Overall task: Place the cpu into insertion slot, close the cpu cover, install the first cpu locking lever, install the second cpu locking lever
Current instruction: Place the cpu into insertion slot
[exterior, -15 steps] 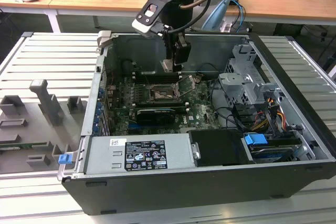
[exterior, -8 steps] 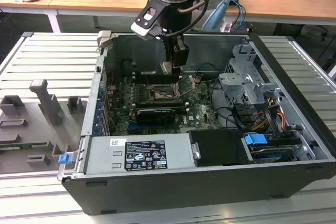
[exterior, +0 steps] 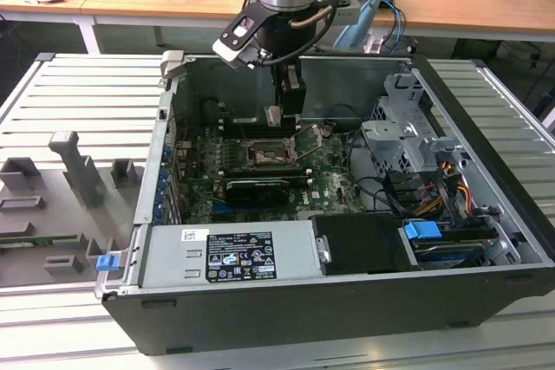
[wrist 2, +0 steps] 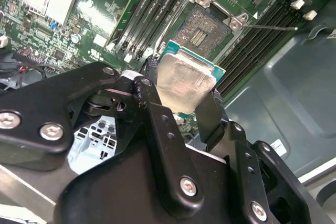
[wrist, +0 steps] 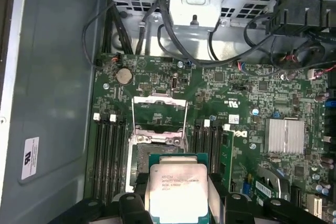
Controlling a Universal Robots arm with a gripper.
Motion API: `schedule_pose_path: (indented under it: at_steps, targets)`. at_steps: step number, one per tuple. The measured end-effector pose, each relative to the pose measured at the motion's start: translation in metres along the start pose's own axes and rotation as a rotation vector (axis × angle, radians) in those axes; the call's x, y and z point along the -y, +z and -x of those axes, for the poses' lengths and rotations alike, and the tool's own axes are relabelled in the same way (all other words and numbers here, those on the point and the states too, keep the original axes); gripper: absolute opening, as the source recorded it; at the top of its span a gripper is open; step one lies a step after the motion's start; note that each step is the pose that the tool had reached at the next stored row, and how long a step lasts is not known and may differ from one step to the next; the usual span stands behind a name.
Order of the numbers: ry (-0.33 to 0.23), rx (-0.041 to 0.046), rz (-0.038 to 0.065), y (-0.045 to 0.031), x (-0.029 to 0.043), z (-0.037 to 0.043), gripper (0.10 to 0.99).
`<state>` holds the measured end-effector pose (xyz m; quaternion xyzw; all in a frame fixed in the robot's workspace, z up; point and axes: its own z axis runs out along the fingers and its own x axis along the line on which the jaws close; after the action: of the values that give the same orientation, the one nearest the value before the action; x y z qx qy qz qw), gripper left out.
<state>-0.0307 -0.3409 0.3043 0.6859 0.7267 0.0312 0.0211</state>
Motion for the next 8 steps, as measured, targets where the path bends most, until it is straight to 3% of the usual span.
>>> schedule_pose_path:
  at_steps: [8]
  targets:
    - [0.009, 0.0016, -0.001, 0.0097, 0.0018, 0.0, 0.529]
